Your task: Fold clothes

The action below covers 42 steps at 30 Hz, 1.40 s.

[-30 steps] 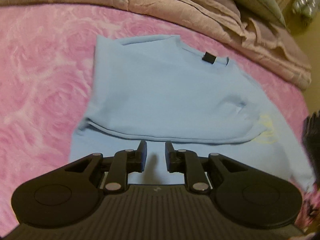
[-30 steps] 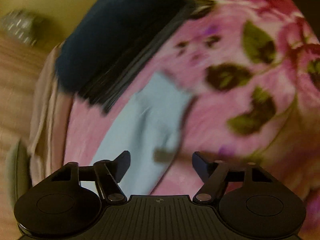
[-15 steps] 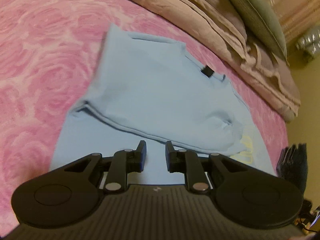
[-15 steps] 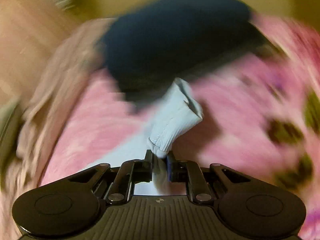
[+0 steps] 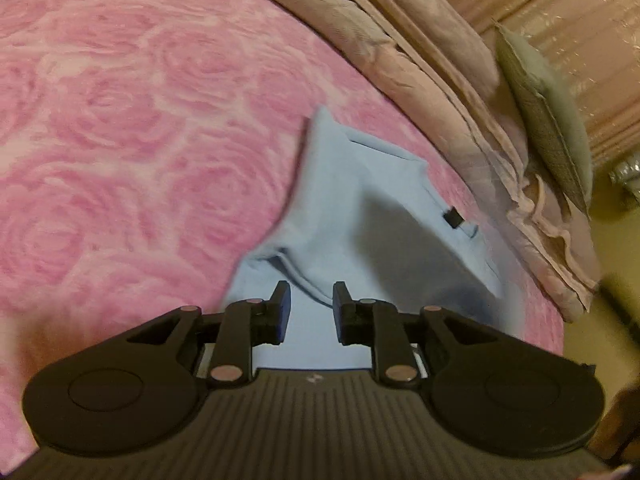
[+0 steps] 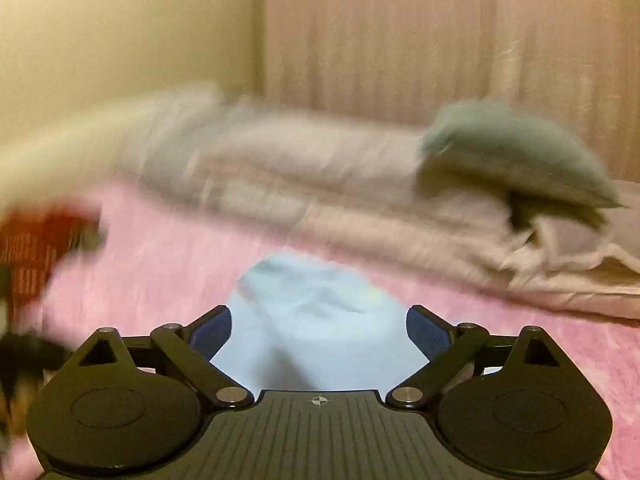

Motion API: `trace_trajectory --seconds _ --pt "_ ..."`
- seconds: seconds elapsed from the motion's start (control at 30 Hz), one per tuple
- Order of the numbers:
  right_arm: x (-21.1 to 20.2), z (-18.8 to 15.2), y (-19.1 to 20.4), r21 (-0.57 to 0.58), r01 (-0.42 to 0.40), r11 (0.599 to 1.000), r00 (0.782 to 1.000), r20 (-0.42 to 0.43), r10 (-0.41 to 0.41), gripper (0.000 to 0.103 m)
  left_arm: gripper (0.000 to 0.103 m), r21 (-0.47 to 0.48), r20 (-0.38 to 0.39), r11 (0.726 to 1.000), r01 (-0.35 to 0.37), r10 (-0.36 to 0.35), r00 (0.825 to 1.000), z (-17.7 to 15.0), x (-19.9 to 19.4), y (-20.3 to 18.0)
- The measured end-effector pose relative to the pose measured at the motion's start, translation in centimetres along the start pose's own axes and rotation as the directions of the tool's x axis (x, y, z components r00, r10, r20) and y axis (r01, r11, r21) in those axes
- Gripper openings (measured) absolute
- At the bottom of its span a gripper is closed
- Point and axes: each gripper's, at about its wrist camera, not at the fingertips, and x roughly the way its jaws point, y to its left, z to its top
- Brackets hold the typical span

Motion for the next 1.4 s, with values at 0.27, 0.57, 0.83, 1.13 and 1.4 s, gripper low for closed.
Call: trace_trajectory --seconds 0.27,0.57,0.83,1.13,1.4 --pt "3.7 -14.3 -4.4 -0.113 0.325 0.939 0.851 -0.399 -0.343 0.094 0.031 0.017 -0.054 1.0 0.022 -0.021 0.998 0.2 2.8 -0.3" --pt "3.9 -18.6 -11.8 -0.134 0.452 0.882 0.796 -0.385 -0.467 0.085 0.035 0.055 -0.067 0.998 0.042 -0.038 0.997 1.0 7.2 -3.8" --pt "2.4 -20.2 -17.6 0.131 0.556 0.821 0.776 -0.435 -0.456 0.074 0.036 0.094 -0.074 0.996 -0.011 0.018 0.997 0.3 8.3 -4.6" --pt "2.9 -19.5 -14.4 -0.099 0.445 0.89 0.83 -0.327 -0.452 0.074 0.039 0.046 -0.046 0.999 -0.019 0.021 0.999 -0.3 8.6 -4.7" --pt "3.0 -19.9 -17.1 0.0 0.387 0.922 0.866 -0.343 -0.364 0.039 0.015 -0.057 -0.005 0.998 -0.028 0.027 1.0 0.3 11.0 -4.1"
